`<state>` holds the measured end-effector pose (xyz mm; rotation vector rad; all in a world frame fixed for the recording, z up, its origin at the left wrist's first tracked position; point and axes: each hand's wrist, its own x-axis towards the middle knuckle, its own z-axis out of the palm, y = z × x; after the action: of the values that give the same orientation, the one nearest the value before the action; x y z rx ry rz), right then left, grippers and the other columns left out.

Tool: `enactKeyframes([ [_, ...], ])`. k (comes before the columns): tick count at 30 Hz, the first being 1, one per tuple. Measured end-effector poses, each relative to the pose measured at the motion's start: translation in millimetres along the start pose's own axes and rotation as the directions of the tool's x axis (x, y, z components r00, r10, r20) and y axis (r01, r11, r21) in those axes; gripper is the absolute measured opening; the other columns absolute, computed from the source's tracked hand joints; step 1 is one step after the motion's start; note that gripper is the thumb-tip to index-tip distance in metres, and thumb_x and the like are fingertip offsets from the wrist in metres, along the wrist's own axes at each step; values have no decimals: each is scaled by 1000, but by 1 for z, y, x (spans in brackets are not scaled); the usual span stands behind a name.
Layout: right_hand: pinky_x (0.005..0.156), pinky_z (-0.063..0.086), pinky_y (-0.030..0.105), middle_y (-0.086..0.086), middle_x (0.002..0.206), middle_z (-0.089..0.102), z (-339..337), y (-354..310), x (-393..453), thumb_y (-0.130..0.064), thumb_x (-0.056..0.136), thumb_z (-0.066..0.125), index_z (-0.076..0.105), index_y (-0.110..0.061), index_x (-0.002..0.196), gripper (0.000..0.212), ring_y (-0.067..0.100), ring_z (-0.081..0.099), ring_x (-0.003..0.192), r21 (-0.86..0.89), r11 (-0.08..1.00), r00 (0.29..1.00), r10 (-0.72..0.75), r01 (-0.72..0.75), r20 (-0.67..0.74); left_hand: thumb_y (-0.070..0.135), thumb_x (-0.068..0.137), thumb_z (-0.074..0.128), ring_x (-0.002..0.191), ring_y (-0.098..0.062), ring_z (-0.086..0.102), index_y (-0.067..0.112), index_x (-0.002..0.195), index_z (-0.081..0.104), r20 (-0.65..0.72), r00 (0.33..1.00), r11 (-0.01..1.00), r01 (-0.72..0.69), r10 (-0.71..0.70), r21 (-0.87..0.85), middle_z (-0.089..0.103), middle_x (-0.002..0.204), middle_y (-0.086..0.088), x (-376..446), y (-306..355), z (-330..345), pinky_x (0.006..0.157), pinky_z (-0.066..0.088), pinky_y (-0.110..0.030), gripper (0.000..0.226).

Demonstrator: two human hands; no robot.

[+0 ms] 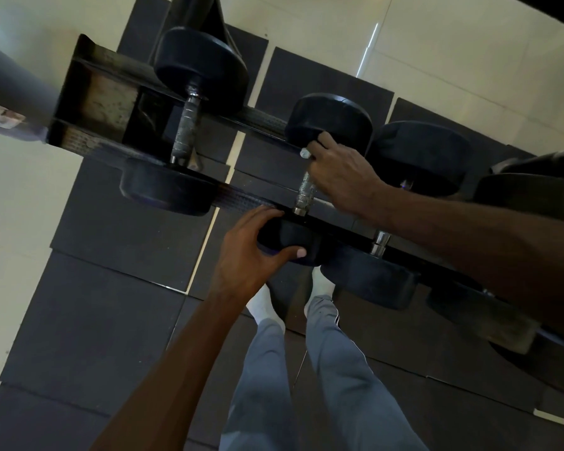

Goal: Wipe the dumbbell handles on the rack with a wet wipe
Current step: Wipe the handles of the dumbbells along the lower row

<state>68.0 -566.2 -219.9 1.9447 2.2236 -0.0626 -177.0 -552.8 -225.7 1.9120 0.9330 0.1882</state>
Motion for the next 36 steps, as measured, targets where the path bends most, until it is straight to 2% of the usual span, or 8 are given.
enactKeyframes([
  [3, 61, 54, 36, 11, 105, 59, 8, -16, -14, 2, 77, 69, 70, -4, 85, 10, 30, 55, 101, 242, 967, 996, 88, -78, -31, 48, 72, 90, 124, -6, 54, 17, 131, 65, -11, 1000, 1000, 8, -8, -4, 63, 136, 1, -1, 2, 0, 102, 35, -3, 71],
  [6, 81, 56, 37, 3, 112, 59, 4, -31, -31, -19, 94, 59, 70, -12, 107, 18, 20, 50, 110, 429, 899, 982, -155, 93, 111, 49, 71, 90, 126, -9, 56, 16, 131, 66, -8, 1000, 1000, 4, -4, -2, 64, 136, 1, 0, 3, -1, 107, 42, -14, 73],
  [10, 77, 52, 33, 1, 111, 58, 2, -19, -25, -25, 98, 47, 68, -14, 107, 25, 20, 50, 109, 361, 908, 963, -258, 214, 80, 50, 70, 90, 127, -11, 57, 15, 131, 66, -22, 1000, 1000, 12, -12, 15, 64, 136, 0, 0, 2, 1, 108, 48, -30, 74],
  [16, 61, 45, 31, 11, 100, 65, -7, 0, 13, -15, 83, 63, 73, -16, 75, 13, 30, 60, 99, -155, 979, 987, -116, 132, 107, 49, 72, 90, 127, -14, 59, 14, 130, 66, -21, 1000, 1000, 15, -15, 21, 65, 135, -1, -1, 3, 2, 106, 51, -39, 71],
  [25, 61, 53, 36, 14, 110, 59, 21, -18, -19, 5, 70, 72, 73, -4, 87, 20, 31, 58, 96, 152, 948, 951, 295, -279, -94, 47, 74, 88, 132, -16, 55, 15, 134, 64, -17, 999, 999, 37, -37, 4, 62, 140, -3, -3, 6, 1, 109, 50, -40, 72],
  [30, 80, 50, 22, 8, 99, 71, 39, -44, -29, -3, 89, 64, 79, -10, 96, 18, 19, 65, 88, 758, 292, 555, 824, -584, 110, 47, 74, 89, 130, -15, 56, 14, 133, 65, -28, 999, 999, 31, -31, 10, 63, 139, -2, -2, 6, 1, 107, 51, -39, 72],
  [33, 78, 53, 17, -3, 90, 78, 30, -46, -11, -17, 86, 77, 82, -16, 98, 13, 8, 72, 84, 883, -247, 221, 909, -398, 354, 47, 73, 89, 128, -8, 55, 14, 133, 65, -25, 1000, 1000, 14, -14, 16, 63, 137, 1, -2, 7, 0, 108, 48, -24, 72],
  [36, 84, 60, 32, -6, 83, 78, 26, -42, 3, -23, 76, 86, 82, -19, 91, 16, 11, 75, 85, 851, -466, 137, 852, -242, 505, 46, 72, 90, 127, -5, 55, 14, 131, 66, -31, 1000, 1000, 2, -1, 9, 64, 134, 4, -2, 7, 0, 107, 45, -18, 71],
])
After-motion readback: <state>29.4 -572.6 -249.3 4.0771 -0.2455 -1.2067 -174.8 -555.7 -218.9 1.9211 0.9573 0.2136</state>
